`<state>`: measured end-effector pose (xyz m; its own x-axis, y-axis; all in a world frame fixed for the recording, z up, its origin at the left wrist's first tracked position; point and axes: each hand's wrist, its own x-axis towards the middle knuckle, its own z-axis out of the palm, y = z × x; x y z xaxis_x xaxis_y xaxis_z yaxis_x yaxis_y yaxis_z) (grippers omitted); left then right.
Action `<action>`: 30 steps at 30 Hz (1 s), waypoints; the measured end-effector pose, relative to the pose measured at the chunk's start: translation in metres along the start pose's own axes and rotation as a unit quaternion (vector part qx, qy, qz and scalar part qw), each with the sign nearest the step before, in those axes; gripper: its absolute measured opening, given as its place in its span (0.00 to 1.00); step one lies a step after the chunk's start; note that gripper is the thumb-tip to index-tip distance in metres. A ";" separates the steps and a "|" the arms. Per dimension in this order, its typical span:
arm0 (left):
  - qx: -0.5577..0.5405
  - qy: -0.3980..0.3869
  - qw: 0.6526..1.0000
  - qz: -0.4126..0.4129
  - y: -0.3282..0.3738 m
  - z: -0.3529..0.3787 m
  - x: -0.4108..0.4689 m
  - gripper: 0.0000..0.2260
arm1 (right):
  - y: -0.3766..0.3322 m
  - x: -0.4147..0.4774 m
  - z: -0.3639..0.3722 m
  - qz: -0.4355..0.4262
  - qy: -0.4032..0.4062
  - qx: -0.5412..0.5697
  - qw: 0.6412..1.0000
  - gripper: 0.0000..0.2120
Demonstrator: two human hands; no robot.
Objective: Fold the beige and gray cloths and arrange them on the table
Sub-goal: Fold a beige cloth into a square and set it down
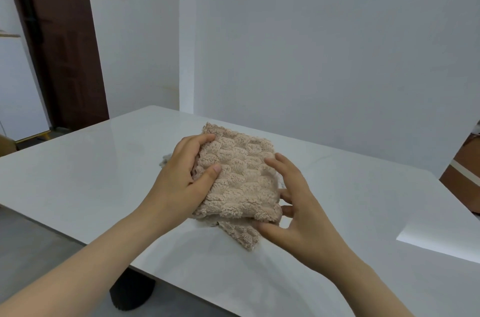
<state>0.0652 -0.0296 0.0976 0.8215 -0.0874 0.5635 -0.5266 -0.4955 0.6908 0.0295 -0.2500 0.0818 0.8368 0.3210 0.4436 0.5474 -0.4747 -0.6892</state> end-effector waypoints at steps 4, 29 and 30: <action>0.009 -0.001 1.000 -0.009 -0.001 -0.003 0.000 0.21 | 0.002 0.001 -0.002 -0.053 0.031 -0.104 0.993 0.26; 0.046 -0.074 0.996 0.019 0.003 0.009 -0.031 0.23 | 0.003 -0.013 0.004 0.061 0.010 -0.142 0.988 0.20; 0.042 -0.080 0.996 0.017 0.004 0.013 -0.035 0.22 | 0.004 -0.018 0.001 0.063 0.003 -0.151 0.987 0.17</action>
<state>0.0372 -0.0400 0.0747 0.8312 -0.2382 0.5024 -0.5402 -0.5598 0.6283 0.0164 -0.2566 0.0705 0.8979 0.2395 0.3694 0.4168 -0.7327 -0.5380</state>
